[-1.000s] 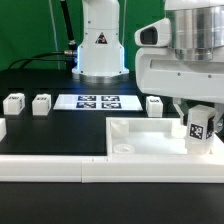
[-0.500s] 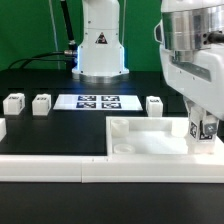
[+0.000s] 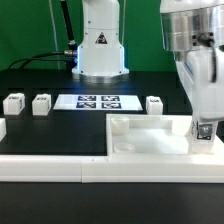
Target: Assemble square table
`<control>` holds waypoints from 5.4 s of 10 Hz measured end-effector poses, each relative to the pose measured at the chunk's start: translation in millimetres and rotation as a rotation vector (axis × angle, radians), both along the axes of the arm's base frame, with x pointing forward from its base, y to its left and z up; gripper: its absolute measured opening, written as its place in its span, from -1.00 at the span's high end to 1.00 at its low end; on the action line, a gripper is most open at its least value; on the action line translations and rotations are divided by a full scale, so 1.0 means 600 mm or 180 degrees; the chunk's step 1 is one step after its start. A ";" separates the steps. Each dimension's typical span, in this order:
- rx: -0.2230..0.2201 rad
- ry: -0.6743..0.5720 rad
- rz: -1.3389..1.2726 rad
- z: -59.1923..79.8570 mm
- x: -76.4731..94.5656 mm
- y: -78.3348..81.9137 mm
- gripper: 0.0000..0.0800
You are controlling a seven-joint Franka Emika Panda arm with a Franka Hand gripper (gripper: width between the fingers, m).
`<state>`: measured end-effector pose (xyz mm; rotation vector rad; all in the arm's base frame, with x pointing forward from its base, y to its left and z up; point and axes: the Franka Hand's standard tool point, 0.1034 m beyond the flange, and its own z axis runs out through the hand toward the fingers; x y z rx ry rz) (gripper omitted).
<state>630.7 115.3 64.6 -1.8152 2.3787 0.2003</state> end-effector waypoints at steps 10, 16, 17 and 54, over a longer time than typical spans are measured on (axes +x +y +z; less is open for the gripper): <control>0.0044 0.0075 -0.0412 0.001 0.000 0.002 -0.62; 0.0096 -0.0030 -0.0187 0.031 -0.003 0.003 -0.62; 0.0096 -0.0030 -0.0187 0.031 -0.003 0.003 -0.62; 0.1737 0.1060 0.5081 -0.056 -0.369 -0.007 -0.62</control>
Offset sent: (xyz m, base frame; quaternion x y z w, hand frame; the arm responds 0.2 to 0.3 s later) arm 0.0000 0.0000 0.0000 0.0000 0.0000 0.1938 0.9810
